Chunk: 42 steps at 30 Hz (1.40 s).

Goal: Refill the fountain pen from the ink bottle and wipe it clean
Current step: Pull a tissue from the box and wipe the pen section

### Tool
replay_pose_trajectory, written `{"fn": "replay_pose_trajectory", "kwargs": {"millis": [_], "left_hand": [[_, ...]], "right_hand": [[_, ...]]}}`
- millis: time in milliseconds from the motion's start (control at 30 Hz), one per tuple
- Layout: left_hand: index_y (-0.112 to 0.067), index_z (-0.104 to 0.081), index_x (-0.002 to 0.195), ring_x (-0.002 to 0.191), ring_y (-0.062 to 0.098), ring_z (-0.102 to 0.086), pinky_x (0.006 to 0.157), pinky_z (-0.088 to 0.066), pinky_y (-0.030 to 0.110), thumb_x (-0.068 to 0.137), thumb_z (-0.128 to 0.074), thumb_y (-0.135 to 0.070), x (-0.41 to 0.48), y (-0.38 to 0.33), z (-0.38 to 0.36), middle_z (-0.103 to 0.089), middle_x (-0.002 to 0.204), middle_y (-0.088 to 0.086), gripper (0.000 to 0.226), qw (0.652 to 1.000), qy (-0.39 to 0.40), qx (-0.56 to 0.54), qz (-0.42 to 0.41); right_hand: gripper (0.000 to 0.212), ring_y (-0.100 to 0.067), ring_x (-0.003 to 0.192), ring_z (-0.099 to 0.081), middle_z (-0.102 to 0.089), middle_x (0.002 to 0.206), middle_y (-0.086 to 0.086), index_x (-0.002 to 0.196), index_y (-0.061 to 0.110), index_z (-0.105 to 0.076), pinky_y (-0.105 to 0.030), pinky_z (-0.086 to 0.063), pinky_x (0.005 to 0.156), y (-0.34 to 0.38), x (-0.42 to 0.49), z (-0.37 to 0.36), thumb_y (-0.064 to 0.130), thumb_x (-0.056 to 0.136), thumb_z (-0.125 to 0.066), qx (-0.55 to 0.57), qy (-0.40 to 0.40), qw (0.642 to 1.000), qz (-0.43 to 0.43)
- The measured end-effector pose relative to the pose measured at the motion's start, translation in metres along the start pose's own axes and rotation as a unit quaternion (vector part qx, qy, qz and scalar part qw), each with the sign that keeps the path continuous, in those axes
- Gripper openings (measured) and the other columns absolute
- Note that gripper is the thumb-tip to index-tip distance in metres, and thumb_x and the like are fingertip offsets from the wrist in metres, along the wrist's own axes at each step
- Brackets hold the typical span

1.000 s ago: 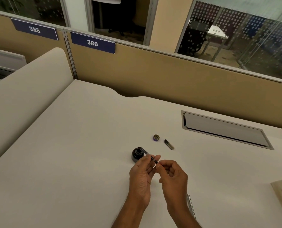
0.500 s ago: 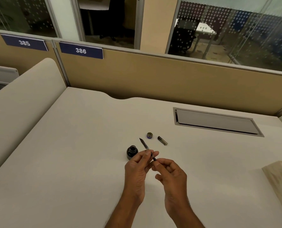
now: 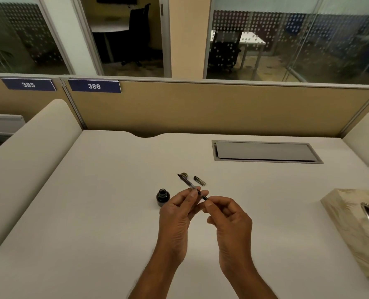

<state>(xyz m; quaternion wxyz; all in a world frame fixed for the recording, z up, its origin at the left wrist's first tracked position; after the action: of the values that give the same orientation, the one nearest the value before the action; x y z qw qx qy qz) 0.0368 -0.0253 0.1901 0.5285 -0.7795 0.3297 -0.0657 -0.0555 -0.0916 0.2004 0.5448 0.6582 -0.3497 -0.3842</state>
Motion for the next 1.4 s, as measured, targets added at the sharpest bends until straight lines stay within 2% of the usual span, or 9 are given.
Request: {"fn": "replay_pose_trajectory", "kwargs": {"millis": [233, 400, 800, 933, 1200, 1400], "left_hand": [[-0.001, -0.071, 0.115, 0.107, 0.030, -0.073, 0.094, -0.057, 0.043, 0.083, -0.066, -0.022, -0.034, -0.008, -0.028, -0.077, 0.108, 0.019, 0.038, 0.999, 0.011, -0.032, -0.008], [-0.001, -0.069, 0.118, 0.106, 0.030, -0.073, 0.094, -0.057, 0.042, 0.087, -0.063, -0.021, -0.056, -0.007, -0.045, -0.077, 0.107, 0.019, 0.037, 0.999, 0.005, -0.037, -0.013], [-0.001, -0.072, 0.113, 0.106, 0.031, -0.073, 0.094, -0.054, 0.042, 0.083, -0.067, -0.020, -0.103, 0.009, -0.091, -0.077, 0.106, 0.022, 0.036, 1.000, -0.002, -0.021, -0.013], [0.001, -0.071, 0.113, 0.106, 0.031, -0.073, 0.094, -0.054, 0.041, 0.086, -0.065, -0.016, -0.114, 0.021, -0.105, -0.076, 0.106, 0.023, 0.032, 1.000, 0.012, -0.021, 0.000], [0.002, -0.072, 0.110, 0.104, 0.032, -0.074, 0.081, -0.063, 0.029, 0.089, -0.064, -0.013, -0.130, 0.034, -0.120, -0.076, 0.105, 0.025, 0.027, 0.997, 0.072, -0.005, 0.039], [0.002, -0.071, 0.112, 0.105, 0.032, -0.073, 0.085, -0.062, 0.033, 0.091, -0.063, -0.014, -0.134, 0.036, -0.120, -0.076, 0.107, 0.024, 0.028, 0.990, 0.119, 0.003, 0.069]], "right_hand": [[0.010, -0.017, 0.079, -0.072, -0.077, 0.084, -0.002, 0.092, 0.015, -0.075, -0.021, -0.057, 0.064, 0.026, -0.019, 0.031, 0.008, 0.089, -0.070, 0.014, 0.004, 1.000, 0.020], [0.009, -0.019, 0.077, -0.071, -0.076, 0.083, -0.006, 0.093, 0.012, -0.075, -0.023, -0.056, 0.065, 0.036, -0.031, 0.056, 0.007, 0.088, -0.071, 0.035, 0.013, 0.999, 0.013], [0.007, -0.020, 0.079, -0.071, -0.077, 0.084, -0.007, 0.091, 0.013, -0.075, -0.024, -0.055, 0.065, 0.053, -0.054, 0.121, 0.008, 0.087, -0.072, 0.067, 0.030, 0.997, 0.000], [0.008, -0.019, 0.078, -0.071, -0.077, 0.084, -0.006, 0.088, 0.016, -0.075, -0.025, -0.056, 0.065, 0.055, -0.060, 0.146, 0.009, 0.087, -0.073, 0.051, 0.022, 0.998, -0.005], [0.005, -0.012, 0.067, -0.067, -0.076, 0.077, -0.009, 0.086, 0.012, -0.075, -0.025, -0.055, 0.064, 0.056, -0.081, 0.174, 0.008, 0.086, -0.074, 0.031, -0.019, 0.999, -0.014], [0.004, -0.015, 0.074, -0.070, -0.076, 0.082, -0.009, 0.089, 0.012, -0.075, -0.023, -0.055, 0.066, 0.061, -0.101, 0.176, 0.008, 0.087, -0.073, 0.040, -0.064, 0.997, -0.006]]}}
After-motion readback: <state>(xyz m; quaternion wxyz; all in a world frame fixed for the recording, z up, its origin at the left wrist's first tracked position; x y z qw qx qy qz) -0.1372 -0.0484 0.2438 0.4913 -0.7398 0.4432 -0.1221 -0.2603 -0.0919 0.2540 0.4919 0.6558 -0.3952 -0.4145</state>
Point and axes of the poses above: each hand's wrist, its own x-axis towards the middle knuckle, its own z-axis out of the back of the hand, y = z × x, the point moved 2 cm from there along x, towards the middle knuckle
